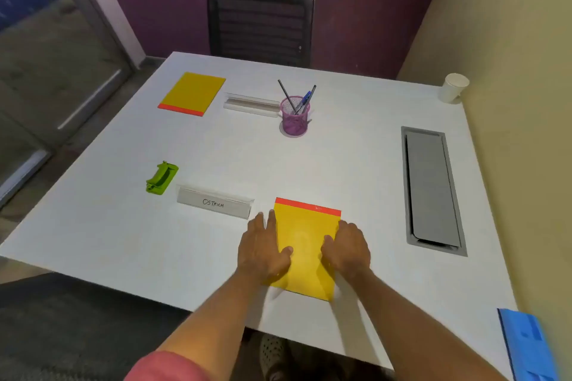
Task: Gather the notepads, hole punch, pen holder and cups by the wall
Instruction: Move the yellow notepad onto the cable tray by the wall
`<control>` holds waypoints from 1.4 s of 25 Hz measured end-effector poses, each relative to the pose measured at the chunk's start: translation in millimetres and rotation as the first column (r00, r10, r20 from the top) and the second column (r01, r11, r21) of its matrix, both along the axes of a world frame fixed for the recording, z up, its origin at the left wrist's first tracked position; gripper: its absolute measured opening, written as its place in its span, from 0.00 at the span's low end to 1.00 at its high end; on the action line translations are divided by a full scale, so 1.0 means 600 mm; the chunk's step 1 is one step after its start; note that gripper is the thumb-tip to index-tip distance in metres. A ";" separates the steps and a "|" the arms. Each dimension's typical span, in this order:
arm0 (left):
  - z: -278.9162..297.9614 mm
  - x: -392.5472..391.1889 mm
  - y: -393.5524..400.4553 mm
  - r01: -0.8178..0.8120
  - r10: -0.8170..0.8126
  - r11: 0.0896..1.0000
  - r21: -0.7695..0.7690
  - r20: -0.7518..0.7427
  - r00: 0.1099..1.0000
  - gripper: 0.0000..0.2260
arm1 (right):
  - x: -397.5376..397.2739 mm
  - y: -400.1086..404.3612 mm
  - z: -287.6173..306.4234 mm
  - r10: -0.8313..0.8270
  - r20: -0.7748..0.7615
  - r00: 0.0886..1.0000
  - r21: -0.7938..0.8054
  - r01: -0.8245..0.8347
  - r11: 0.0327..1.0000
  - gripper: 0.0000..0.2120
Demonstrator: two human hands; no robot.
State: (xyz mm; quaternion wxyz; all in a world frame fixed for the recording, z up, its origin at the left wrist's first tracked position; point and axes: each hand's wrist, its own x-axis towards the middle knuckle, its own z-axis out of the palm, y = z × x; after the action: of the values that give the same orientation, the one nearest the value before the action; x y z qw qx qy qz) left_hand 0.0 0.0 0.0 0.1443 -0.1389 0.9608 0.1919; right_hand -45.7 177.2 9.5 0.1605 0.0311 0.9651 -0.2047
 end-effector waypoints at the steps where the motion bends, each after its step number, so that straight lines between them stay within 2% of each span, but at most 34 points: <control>1: -0.005 0.003 -0.002 -0.009 0.008 1.000 0.023 0.038 0.999 0.42 | 0.005 -0.004 -0.004 -0.053 0.054 0.997 -0.033 0.055 0.998 0.16; 4: -0.025 0.010 -0.007 -0.043 0.037 0.998 0.055 0.105 0.994 0.37 | 0.014 -0.010 -0.031 -0.139 0.116 0.983 -0.050 0.146 0.988 0.11; 10: -0.034 -0.005 -0.014 -0.121 0.102 0.982 0.142 0.137 0.985 0.32 | 0.010 -0.029 -0.044 -0.199 0.154 0.968 -0.068 0.211 0.975 0.14; 17: -0.033 -0.026 -0.011 -0.199 0.170 0.959 0.202 0.154 0.973 0.21 | -0.003 -0.022 -0.050 -0.284 0.211 0.935 -0.124 0.314 0.941 0.12; 20: -0.033 -0.038 -0.018 -0.278 0.239 0.924 0.264 0.171 0.956 0.18 | -0.010 -0.016 -0.052 -0.347 0.256 0.902 -0.167 0.395 0.904 0.09; 23: -0.039 -0.039 -0.032 -0.355 0.309 0.874 0.332 0.184 0.933 0.13 | -0.008 -0.009 -0.059 -0.405 0.267 0.874 -0.213 0.464 0.860 0.15; 29: -0.045 -0.035 -0.045 -0.408 0.389 0.789 0.459 0.142 0.910 0.11 | -0.001 0.007 -0.070 -0.388 0.281 0.878 -0.250 0.458 0.853 0.18; 32: -0.034 -0.047 -0.045 -0.372 0.357 0.795 0.479 0.126 0.925 0.11 | -0.007 0.008 -0.051 -0.366 0.211 0.907 -0.229 0.409 0.883 0.19; 35: -0.012 -0.065 -0.041 -0.309 0.317 0.817 0.487 0.068 0.946 0.11 | -0.030 0.011 -0.015 -0.354 -0.023 0.935 -0.298 0.332 0.895 0.16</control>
State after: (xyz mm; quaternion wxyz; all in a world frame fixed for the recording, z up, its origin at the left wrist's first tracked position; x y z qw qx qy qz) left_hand -38.9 -24.8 -7.3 0.1338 -0.2518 0.8454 0.4517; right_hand -63.6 183.5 0.4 0.0877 0.1691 0.9093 -0.3699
